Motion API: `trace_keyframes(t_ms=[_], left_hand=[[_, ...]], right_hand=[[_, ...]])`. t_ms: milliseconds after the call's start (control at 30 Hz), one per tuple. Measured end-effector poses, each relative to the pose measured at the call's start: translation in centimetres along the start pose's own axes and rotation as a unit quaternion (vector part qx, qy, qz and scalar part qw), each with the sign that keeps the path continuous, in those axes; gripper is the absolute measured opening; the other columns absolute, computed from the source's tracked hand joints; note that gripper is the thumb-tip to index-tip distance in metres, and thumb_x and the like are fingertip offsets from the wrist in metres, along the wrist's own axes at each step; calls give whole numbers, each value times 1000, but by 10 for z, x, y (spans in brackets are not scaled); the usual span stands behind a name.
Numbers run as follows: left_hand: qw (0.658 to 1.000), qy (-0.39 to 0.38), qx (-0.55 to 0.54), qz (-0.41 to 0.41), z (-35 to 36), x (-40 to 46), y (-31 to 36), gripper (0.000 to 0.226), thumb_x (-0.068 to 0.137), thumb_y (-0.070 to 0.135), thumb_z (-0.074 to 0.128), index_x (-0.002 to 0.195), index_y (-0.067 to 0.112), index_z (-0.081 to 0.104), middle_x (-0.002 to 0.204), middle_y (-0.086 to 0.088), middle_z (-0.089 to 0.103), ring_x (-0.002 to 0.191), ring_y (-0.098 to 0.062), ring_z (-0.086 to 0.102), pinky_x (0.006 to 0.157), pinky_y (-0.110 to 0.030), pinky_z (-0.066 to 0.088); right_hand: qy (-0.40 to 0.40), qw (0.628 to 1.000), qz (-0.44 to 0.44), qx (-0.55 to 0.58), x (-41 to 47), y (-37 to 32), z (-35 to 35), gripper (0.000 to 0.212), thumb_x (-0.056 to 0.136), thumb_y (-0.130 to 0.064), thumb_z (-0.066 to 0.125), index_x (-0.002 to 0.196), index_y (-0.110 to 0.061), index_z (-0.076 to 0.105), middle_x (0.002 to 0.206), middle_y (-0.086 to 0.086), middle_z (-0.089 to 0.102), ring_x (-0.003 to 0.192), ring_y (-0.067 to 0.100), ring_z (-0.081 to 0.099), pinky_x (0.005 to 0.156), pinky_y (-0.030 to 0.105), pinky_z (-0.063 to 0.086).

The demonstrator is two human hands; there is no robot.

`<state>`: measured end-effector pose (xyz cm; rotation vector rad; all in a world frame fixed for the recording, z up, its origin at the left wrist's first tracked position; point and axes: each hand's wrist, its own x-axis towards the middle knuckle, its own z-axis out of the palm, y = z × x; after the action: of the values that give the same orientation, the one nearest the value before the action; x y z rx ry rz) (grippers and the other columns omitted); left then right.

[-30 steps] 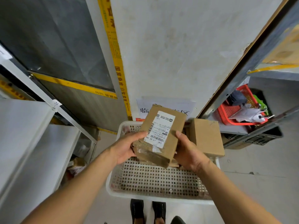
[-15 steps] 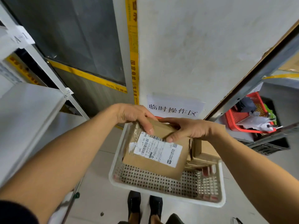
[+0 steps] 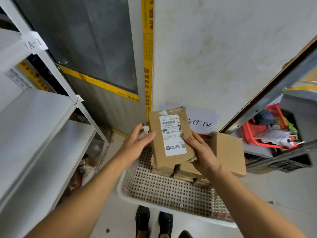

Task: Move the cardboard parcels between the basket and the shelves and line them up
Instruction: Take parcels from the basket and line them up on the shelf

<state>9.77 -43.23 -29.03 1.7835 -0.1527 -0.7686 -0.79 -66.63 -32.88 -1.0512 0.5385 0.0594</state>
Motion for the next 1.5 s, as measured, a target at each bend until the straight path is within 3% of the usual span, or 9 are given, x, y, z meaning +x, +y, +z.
trace_keyframes(t_ms=[133,267,367,467,600,867,1067,1333,1500], left_hand=[[988,-29,-155,-7,12,-17,-12,49,93,43,72,137,52,52,128,11,74,117,-12,71,104,-45,54],[982,20,-187,14,-7,-29,-14,71,87,39,75,151,42,47,134,4,71,118,-13,70,95,-39,59],[982,73,-171,25,-29,-46,-19,72,84,44,78,150,48,49,138,11,68,125,-11,66,97,-35,57],[978,115,-168,43,-51,-72,-24,69,87,49,81,149,50,50,141,9,67,130,-17,63,109,-51,52],[962,176,-194,78,-79,-117,-24,53,101,30,66,150,44,49,136,8,70,128,-20,65,105,-49,53],[905,343,-195,160,-160,-222,-18,49,106,31,57,153,39,48,137,14,69,122,-10,68,100,-40,58],[877,412,-149,197,-233,-315,-27,46,110,31,50,154,42,46,136,18,68,121,-6,67,89,-26,57],[834,491,-86,238,-305,-415,-51,43,114,21,39,156,29,46,144,7,65,131,-13,61,92,-19,51],[796,558,-73,223,-345,-466,-76,48,111,33,43,159,36,40,151,10,59,142,-17,53,117,-51,44]], right_hand=[[-20,999,-26,-14,-4,4,22,46,106,-29,61,151,-21,54,146,17,63,137,42,57,109,52,47],[-65,991,-8,-113,-2,-3,42,51,105,-45,61,153,-31,52,145,7,66,136,31,61,117,54,43],[-112,974,16,-196,1,-14,58,47,102,-52,63,147,-40,56,136,-4,71,128,23,67,113,53,49],[-175,961,32,-211,2,-24,85,43,104,-33,62,147,-35,57,133,-2,74,122,23,70,106,49,54],[-229,946,8,-229,-5,-28,139,48,102,-26,64,149,-30,55,129,2,76,118,25,72,104,53,55],[-306,923,-73,-223,-49,-9,290,58,98,-31,67,153,-28,52,128,-5,76,117,18,73,83,27,61],[-368,899,-101,-213,-99,15,405,55,95,-34,70,146,-44,54,126,-15,76,117,8,72,89,30,58],[-480,838,-119,-231,-147,57,531,48,105,-30,62,152,-36,53,131,-15,73,122,7,68,106,36,53],[-555,788,-114,-241,-165,86,605,45,108,-21,57,151,-33,53,131,-12,74,120,8,70,101,30,57]])
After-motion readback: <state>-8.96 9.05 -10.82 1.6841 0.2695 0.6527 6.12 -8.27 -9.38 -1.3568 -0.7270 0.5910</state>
